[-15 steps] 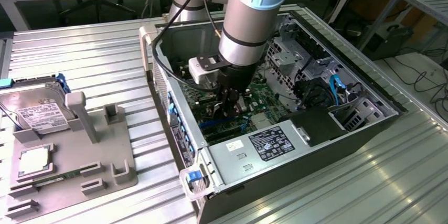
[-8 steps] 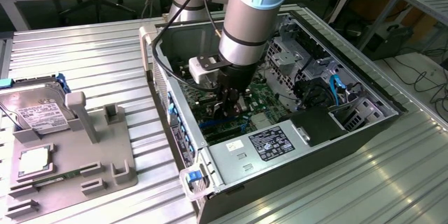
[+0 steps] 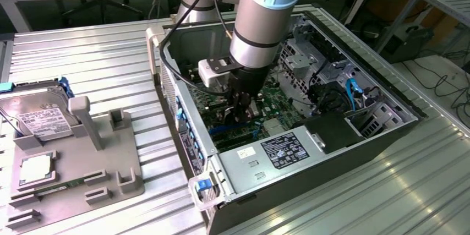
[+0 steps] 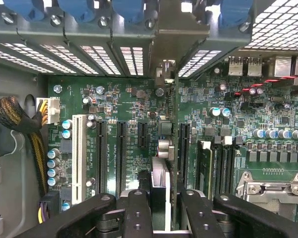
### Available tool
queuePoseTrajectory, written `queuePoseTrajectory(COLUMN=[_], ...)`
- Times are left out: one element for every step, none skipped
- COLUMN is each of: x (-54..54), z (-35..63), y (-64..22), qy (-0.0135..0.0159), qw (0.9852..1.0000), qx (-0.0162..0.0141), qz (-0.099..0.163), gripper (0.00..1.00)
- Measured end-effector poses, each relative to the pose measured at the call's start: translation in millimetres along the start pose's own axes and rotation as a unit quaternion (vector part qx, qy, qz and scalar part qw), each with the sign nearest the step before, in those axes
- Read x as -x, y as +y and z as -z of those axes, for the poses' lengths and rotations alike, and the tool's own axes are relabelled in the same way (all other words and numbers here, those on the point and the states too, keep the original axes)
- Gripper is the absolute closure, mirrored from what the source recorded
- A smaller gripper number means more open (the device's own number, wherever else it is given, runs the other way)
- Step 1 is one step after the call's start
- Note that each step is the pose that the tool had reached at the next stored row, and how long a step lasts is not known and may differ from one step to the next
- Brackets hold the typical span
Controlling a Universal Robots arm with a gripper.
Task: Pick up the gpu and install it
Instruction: 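Insert the gpu into the slot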
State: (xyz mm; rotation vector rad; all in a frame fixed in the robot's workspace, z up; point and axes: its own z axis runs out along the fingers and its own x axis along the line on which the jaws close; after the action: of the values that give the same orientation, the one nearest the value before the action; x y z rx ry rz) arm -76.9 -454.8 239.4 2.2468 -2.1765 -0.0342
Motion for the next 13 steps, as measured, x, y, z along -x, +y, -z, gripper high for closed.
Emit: queuePoseTrajectory(x=[0.4, 0.6, 0.6, 0.6, 0.7, 0.7, 0.7, 0.8, 0.7, 0.7, 0.6, 0.7, 0.6], z=[-0.1, -0.1, 0.0, 0.0, -0.1, -0.2, -0.6, -1.1, -1.6, -1.8, -2.2, -2.9, -3.4], y=[0.0, 0.0, 0.0, 0.1, 0.3, 0.4, 0.5, 0.5, 0.6, 0.6, 0.6, 0.6, 0.6], qy=[-0.0001, 0.0000, 0.0000, 0.0000, 0.0000, 0.0001, 0.0000, -0.0001, 0.0000, 0.0002, 0.0002, 0.0000, 0.0002], qw=[1.0000, 1.0000, 1.0000, 1.0000, 1.0000, 1.0000, 1.0000, 1.0000, 1.0000, 1.0000, 1.0000, 1.0000, 1.0000], qx=[0.0000, 0.0000, 0.0000, 0.0000, 0.0000, 0.0000, 0.0000, -0.0001, 0.0000, 0.0001, 0.0001, 0.0000, 0.0001], qz=[0.000, 0.000, 0.000, 0.000, 0.000, 0.000, 0.000, 0.000, 0.000, 0.000, 0.000, 0.000, 0.000], gripper=[0.72, 0.72, 0.72, 0.72, 0.72, 0.72, 0.72, 0.72, 0.72, 0.72, 0.72, 0.72, 0.72])
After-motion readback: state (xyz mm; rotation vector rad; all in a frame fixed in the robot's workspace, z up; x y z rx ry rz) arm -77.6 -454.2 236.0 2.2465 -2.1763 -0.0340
